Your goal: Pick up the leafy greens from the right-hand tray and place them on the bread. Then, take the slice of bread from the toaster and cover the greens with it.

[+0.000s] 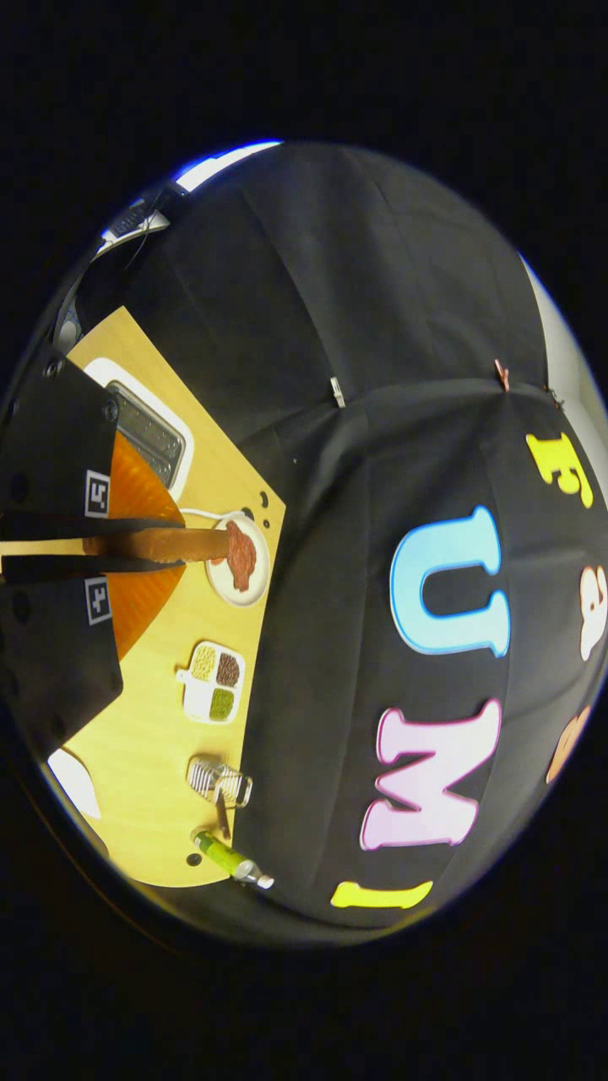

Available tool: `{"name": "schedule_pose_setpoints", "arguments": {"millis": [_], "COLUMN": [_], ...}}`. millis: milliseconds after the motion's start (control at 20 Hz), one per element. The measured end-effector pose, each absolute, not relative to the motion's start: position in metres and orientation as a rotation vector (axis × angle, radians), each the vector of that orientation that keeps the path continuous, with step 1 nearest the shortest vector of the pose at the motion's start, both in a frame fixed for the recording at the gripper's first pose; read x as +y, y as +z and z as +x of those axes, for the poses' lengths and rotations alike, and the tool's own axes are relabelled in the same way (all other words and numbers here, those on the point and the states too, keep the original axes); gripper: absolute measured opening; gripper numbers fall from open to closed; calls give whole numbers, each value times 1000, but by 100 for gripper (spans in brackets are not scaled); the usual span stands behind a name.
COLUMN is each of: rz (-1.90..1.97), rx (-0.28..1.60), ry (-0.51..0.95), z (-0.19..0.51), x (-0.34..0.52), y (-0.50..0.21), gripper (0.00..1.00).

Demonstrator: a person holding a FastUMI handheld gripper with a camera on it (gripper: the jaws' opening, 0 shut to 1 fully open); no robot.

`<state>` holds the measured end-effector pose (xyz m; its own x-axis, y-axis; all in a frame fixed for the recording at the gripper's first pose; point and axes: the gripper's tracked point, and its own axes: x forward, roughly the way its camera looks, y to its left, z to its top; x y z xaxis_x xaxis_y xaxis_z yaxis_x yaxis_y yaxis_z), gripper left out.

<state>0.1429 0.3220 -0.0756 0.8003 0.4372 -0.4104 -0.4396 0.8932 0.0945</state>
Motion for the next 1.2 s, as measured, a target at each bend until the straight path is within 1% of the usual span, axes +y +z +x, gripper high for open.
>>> {"name": "schedule_pose_setpoints", "arguments": {"millis": [100,500,1000,1200], "rz": [43,197,349,364], "rx": [471,606,735,742], "ry": [425,331,314,281], "z": [148,140,124,130], "x": [295,220,193,177], "y": [-87,-153,-244,-257], "gripper": [11,11,11,11]}}
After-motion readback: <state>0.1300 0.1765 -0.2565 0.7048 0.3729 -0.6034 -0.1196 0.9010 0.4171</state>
